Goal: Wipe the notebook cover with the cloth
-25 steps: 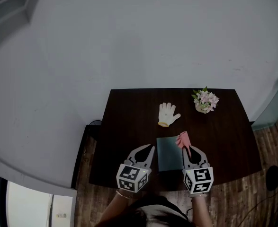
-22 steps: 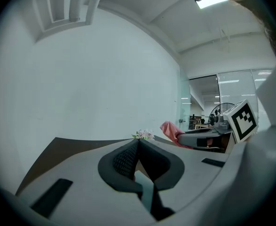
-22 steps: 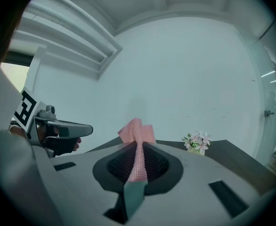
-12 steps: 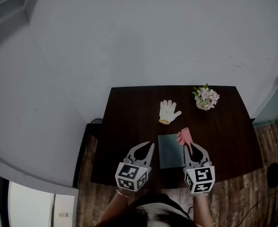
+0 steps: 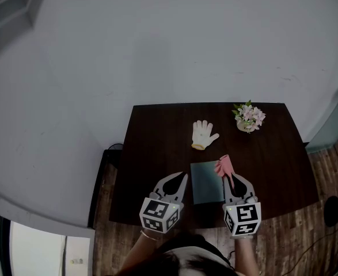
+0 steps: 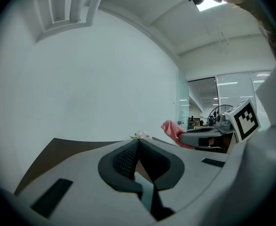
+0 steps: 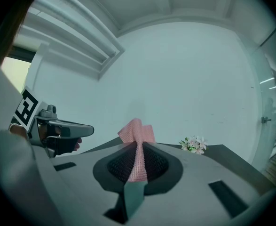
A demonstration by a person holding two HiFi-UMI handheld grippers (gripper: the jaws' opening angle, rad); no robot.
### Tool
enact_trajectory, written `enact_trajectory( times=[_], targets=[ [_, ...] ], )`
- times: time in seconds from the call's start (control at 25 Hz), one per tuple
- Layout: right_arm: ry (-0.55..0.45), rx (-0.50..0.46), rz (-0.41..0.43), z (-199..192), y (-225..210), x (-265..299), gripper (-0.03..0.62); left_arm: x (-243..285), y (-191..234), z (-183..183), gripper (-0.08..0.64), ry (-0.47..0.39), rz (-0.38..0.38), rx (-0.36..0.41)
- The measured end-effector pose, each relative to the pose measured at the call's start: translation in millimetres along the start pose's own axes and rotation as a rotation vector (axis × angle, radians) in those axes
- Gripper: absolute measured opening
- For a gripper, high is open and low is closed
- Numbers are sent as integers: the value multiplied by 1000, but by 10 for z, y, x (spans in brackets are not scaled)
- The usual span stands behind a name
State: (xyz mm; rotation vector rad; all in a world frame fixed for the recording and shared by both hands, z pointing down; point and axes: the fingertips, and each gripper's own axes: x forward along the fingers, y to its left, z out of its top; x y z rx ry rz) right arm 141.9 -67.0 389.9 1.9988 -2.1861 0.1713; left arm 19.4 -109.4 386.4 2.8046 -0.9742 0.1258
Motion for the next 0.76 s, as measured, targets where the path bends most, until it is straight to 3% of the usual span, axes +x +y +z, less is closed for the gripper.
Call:
enact_trajectory(
  times=[0.76],
  targets=[
    [-25, 2, -3, 34, -17, -47, 35, 19, -73, -21, 18, -5, -9, -12]
  ],
)
